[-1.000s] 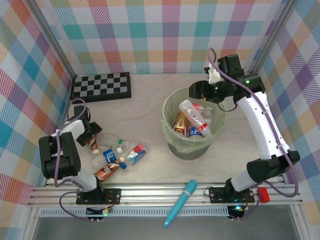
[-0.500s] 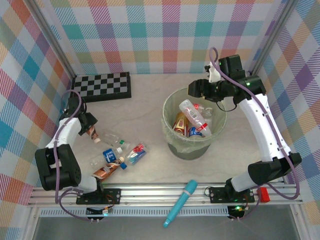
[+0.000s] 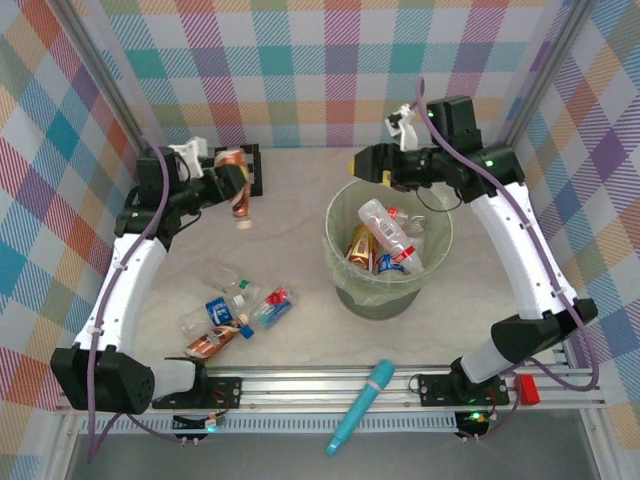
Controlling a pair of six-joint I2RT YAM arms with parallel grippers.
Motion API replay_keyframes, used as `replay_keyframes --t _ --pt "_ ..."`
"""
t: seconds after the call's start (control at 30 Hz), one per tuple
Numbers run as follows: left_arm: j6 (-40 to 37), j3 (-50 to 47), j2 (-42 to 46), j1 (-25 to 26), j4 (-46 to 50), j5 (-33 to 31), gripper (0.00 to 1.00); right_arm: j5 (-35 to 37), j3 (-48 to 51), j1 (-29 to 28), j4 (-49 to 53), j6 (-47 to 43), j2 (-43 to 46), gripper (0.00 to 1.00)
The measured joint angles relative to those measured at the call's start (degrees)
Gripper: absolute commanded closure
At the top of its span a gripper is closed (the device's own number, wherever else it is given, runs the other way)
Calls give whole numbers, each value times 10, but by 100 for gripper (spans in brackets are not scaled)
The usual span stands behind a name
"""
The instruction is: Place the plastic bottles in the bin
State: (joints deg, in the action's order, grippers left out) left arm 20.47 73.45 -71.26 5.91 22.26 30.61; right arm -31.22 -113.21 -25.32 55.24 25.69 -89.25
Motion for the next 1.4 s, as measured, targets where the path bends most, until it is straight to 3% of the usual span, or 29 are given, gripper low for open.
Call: replay_keyframes --t 0.13,0.33,0.67,0.77,1.07,1.13,1.4 --pt "-13 9 0 56 -15 44 61 -12 -50 -40 -16 6 -44 18" --pt "-26 25 -5 118 -17 83 63 -21 -95 -74 -35 14 -105 13" --pt "-51 57 -37 161 -15 94 65 -25 -122 -92 -43 26 -153 9" --pt "-54 62 -47 165 -14 94 66 -30 -123 -97 -50 29 -156 13" --pt "-55 70 -51 168 -13 92 66 -20 -126 -98 -56 39 -165 40" --pt "-54 71 -52 168 -13 89 61 -18 -126 -99 -56 37 -165 44" --pt "-57 71 -49 169 -19 87 13 -6 -154 -96 -53 38 -171 50"
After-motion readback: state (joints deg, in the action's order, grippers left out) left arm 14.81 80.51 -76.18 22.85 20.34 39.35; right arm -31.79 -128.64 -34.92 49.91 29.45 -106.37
